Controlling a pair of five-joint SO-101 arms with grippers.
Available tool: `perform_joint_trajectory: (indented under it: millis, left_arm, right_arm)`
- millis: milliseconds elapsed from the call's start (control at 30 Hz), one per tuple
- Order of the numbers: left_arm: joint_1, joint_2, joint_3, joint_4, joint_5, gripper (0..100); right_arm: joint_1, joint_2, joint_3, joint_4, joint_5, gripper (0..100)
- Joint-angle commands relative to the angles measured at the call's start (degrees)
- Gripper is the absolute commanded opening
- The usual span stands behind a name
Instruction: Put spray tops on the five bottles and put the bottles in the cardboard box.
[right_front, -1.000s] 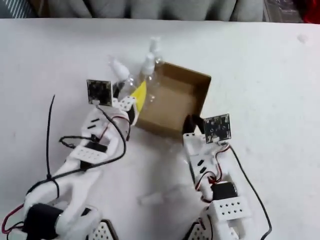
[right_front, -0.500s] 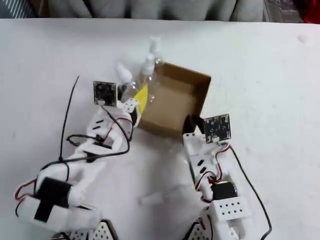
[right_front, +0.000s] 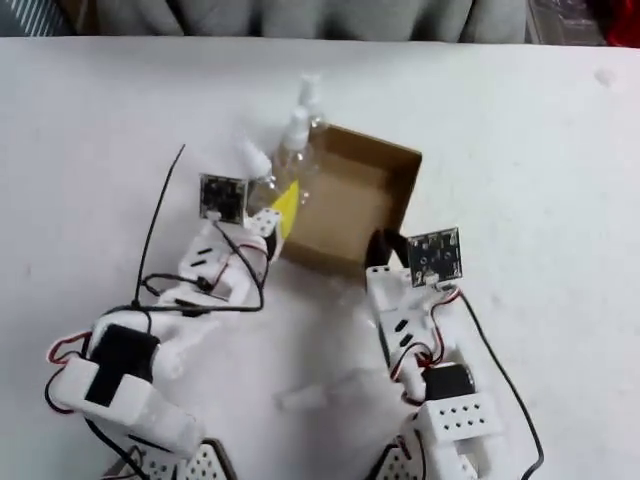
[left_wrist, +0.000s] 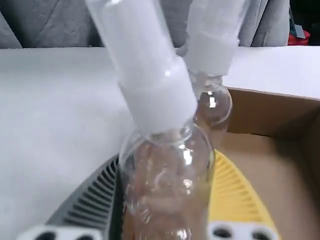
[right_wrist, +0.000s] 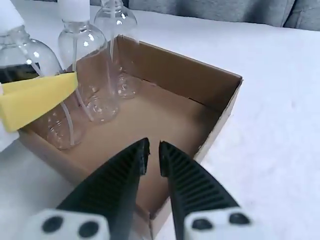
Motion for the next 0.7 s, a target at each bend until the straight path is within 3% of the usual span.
perform_joint_trajectory:
  millis: [0, 300, 667]
  left_arm:
    - [2.1, -0.4, 0.6, -1.8, -3.6, 2]
    - [2.2, -0.5, 1.0, -1.8, -3.6, 3]
    - [2.1, -0.6, 2.6, -1.6, 0.7, 32]
  right_arm:
    - [0.2, -0.2, -3.3, -0.3, 0.6, 1.6]
    - [0.2, -0.3, -3.2, 0.0, 0.8, 1.6]
    - [0.2, -0.3, -3.2, 0.0, 1.0, 1.6]
